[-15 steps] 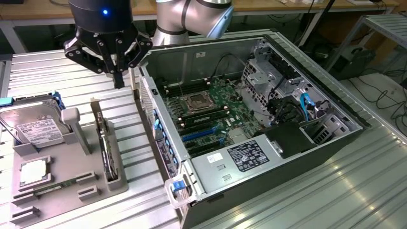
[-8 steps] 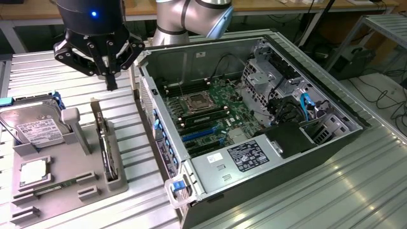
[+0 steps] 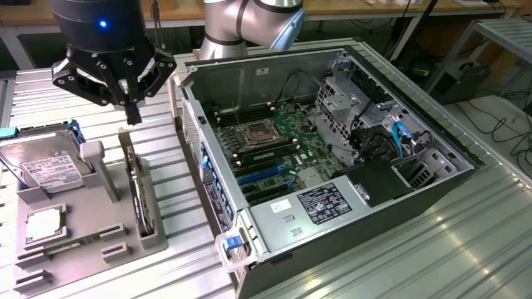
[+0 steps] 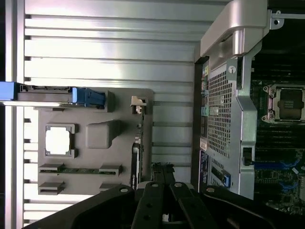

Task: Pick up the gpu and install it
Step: 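Reach for the gpu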

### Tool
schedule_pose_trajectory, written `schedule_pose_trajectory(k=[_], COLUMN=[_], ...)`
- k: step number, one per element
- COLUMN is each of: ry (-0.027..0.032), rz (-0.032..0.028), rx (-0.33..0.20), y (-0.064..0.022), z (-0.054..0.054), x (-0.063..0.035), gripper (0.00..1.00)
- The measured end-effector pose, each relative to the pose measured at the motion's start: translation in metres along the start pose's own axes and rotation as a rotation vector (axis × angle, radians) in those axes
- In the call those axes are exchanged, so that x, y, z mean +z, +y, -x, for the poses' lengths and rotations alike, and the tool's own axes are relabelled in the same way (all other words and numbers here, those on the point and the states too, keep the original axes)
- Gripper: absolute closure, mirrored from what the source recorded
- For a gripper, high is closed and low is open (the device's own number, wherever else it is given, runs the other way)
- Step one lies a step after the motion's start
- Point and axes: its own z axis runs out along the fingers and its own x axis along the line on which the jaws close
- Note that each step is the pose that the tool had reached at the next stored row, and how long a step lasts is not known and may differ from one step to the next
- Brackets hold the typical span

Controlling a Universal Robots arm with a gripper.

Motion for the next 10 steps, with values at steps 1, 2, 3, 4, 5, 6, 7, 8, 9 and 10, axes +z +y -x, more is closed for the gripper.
schedule_pose_trajectory(k=[1, 2, 3, 4, 5, 6, 7, 8, 9, 10], ry=[0.0001, 0.0002, 0.0002, 0.0003, 0.0004, 0.0005, 0.0006, 0.0007, 0.0008, 0.0009], rz=[0.0000, 0.0000, 0.0001, 0.0002, 0.0003, 0.0003, 0.0003, 0.0004, 0.0004, 0.0004], rx=[-0.002, -0.003, -0.005, -0.007, -0.010, -0.012, -0.014, -0.016, -0.018, -0.020], y=[-0.0009, -0.0017, -0.0025, -0.0034, -0.0044, -0.0053, -0.0062, -0.0070, -0.0080, -0.0085], z=[-0.002, -0.003, -0.005, -0.007, -0.008, -0.010, -0.011, -0.013, -0.015, -0.017], x=[0.0001, 0.0001, 0.0002, 0.0003, 0.0003, 0.0004, 0.0004, 0.0005, 0.0006, 0.0006], gripper=[0.89, 0.89, 0.89, 0.89, 0.89, 0.89, 0.89, 0.89, 0.89, 0.89])
